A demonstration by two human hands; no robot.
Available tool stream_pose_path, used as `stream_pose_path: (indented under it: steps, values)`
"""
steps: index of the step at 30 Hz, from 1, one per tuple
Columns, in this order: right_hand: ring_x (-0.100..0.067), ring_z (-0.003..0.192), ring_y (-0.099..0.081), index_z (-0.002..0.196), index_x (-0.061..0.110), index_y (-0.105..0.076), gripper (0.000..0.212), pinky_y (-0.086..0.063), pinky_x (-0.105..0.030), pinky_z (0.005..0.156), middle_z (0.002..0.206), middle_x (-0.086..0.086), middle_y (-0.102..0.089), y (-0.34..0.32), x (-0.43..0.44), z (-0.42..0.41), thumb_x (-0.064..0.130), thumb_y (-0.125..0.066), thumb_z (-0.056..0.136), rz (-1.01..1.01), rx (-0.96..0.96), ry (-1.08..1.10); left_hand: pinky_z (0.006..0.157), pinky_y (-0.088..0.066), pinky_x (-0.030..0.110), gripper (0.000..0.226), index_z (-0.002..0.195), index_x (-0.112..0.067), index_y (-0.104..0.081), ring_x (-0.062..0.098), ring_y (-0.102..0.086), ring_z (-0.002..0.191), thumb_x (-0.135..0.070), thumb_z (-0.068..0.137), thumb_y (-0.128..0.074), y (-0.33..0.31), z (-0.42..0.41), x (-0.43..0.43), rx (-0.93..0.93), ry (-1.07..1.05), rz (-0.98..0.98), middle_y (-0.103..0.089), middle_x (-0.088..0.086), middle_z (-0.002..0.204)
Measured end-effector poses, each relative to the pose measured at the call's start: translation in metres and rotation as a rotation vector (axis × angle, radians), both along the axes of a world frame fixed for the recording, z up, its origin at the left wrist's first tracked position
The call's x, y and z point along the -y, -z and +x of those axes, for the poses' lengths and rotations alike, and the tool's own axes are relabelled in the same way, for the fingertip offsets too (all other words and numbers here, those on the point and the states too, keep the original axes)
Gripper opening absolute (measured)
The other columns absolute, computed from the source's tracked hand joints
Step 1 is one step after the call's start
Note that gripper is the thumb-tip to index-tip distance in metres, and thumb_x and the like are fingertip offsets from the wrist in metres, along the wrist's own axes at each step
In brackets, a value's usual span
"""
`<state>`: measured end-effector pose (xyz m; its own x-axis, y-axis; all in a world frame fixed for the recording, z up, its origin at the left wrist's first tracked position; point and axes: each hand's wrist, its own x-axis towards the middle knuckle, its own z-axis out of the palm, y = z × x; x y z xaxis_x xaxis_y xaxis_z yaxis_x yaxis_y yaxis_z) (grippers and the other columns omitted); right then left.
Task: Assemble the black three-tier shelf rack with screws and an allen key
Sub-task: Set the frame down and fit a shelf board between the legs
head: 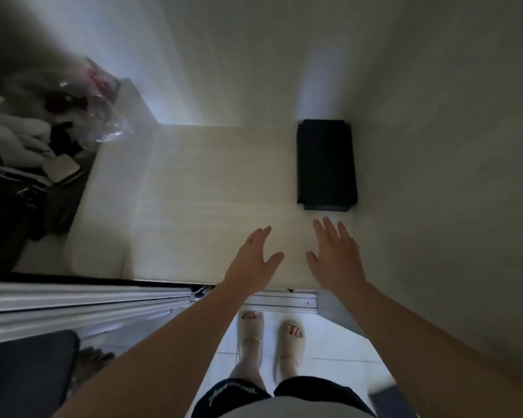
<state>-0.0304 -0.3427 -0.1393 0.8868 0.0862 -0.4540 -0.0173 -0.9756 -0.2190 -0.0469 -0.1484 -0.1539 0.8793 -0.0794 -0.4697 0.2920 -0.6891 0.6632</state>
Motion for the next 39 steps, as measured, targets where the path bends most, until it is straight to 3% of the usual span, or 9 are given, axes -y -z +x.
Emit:
stream_pose_path:
  steps: [10, 15, 20, 24, 26, 29, 34, 37, 39]
  values:
    - [-0.029, 0.157, 0.0, 0.163, 0.023, 0.0, 0.075, -0.019, -0.048, 0.125, 0.171, -0.002, 0.008, 0.064, 0.025, 0.087, 0.041, -0.044, 0.105, -0.168, -0.04, 0.068, 0.117, -0.032, 0.038, 0.078, 0.158, -0.011, -0.021, 0.026, -0.035, 0.145, -0.043, 0.097, -0.059, 0.069, 0.157, 0.071, -0.203, -0.289, -0.259, -0.032, 0.01, 0.16]
    - [-0.025, 0.157, 0.002, 0.163, 0.019, 0.003, 0.078, -0.022, -0.051, 0.121, 0.171, -0.001, 0.011, 0.086, 0.036, 0.108, 0.042, -0.045, 0.105, -0.204, -0.074, 0.055, 0.108, -0.045, 0.042, 0.063, 0.146, -0.007, -0.044, 0.03, -0.055, 0.127, -0.036, 0.094, -0.065, 0.085, 0.19, 0.091, -0.215, -0.366, -0.351, -0.056, 0.012, 0.141]
    - [-0.024, 0.157, 0.001, 0.162, 0.019, 0.003, 0.079, -0.023, -0.05, 0.121, 0.17, -0.001, 0.012, 0.09, 0.038, 0.107, 0.043, -0.045, 0.105, -0.186, -0.078, 0.054, 0.11, -0.041, 0.041, 0.081, 0.155, -0.005, -0.027, 0.032, -0.046, 0.134, -0.036, 0.092, -0.069, 0.083, 0.2, 0.097, -0.333, -0.564, -0.456, -0.042, 0.014, 0.152]
    - [-0.022, 0.157, 0.001, 0.162, 0.019, 0.007, 0.08, -0.022, -0.05, 0.121, 0.17, 0.001, 0.014, 0.084, 0.038, 0.106, 0.042, -0.045, 0.105, -0.139, -0.083, 0.089, 0.081, -0.045, 0.03, 0.048, 0.123, -0.004, -0.059, 0.025, -0.054, 0.102, -0.034, 0.089, -0.075, 0.08, 0.208, 0.092, -0.431, -0.579, -0.52, -0.059, 0.006, 0.108]
    - [-0.021, 0.157, 0.001, 0.162, 0.02, 0.008, 0.08, -0.022, -0.049, 0.122, 0.17, 0.002, 0.014, 0.079, 0.038, 0.103, 0.042, -0.044, 0.106, -0.12, -0.082, 0.107, 0.081, -0.043, 0.029, 0.048, 0.126, -0.005, -0.061, 0.02, -0.052, 0.097, -0.032, 0.088, -0.075, 0.078, 0.211, 0.087, -0.459, -0.507, -0.489, -0.059, 0.005, 0.114]
    - [-0.021, 0.157, 0.0, 0.163, 0.021, 0.004, 0.076, -0.022, -0.047, 0.124, 0.17, 0.003, 0.012, 0.069, 0.036, 0.097, 0.043, -0.042, 0.107, -0.056, -0.105, 0.124, 0.073, -0.052, 0.029, 0.052, 0.125, -0.01, -0.065, 0.017, -0.057, 0.089, -0.037, 0.083, -0.08, 0.072, 0.208, 0.08, -0.478, -0.484, -0.485, -0.062, 0.007, 0.12]
    - [-0.019, 0.155, -0.015, 0.163, 0.023, -0.015, 0.069, -0.02, -0.038, 0.123, 0.17, 0.003, -0.01, 0.046, 0.022, 0.075, 0.042, -0.048, 0.106, 0.227, -0.062, 0.306, 0.071, -0.056, 0.025, 0.046, 0.117, -0.005, -0.065, 0.022, -0.063, 0.105, -0.029, 0.082, -0.081, 0.056, 0.181, 0.055, -0.507, -0.522, -0.6, -0.065, 0.008, 0.118]
    - [-0.019, 0.15, -0.029, 0.16, 0.02, -0.026, 0.066, -0.028, -0.04, 0.122, 0.165, -0.002, -0.029, 0.026, 0.011, 0.054, 0.036, -0.055, 0.103, 0.433, 0.006, 0.498, 0.067, -0.055, 0.025, 0.042, 0.114, -0.004, -0.066, 0.018, -0.067, 0.095, -0.027, 0.082, -0.081, 0.037, 0.154, 0.032, -0.566, -0.53, -0.619, -0.07, 0.007, 0.11]
    - [-0.016, 0.141, -0.04, 0.158, 0.019, -0.032, 0.063, -0.034, -0.029, 0.114, 0.158, -0.004, -0.039, 0.012, 0.005, 0.036, 0.032, -0.059, 0.102, 0.5, 0.055, 0.559, 0.063, -0.054, 0.025, 0.035, 0.108, -0.006, -0.069, 0.016, -0.066, 0.088, -0.027, 0.082, -0.082, 0.024, 0.131, 0.013, -0.617, -0.537, -0.636, -0.071, 0.004, 0.101]
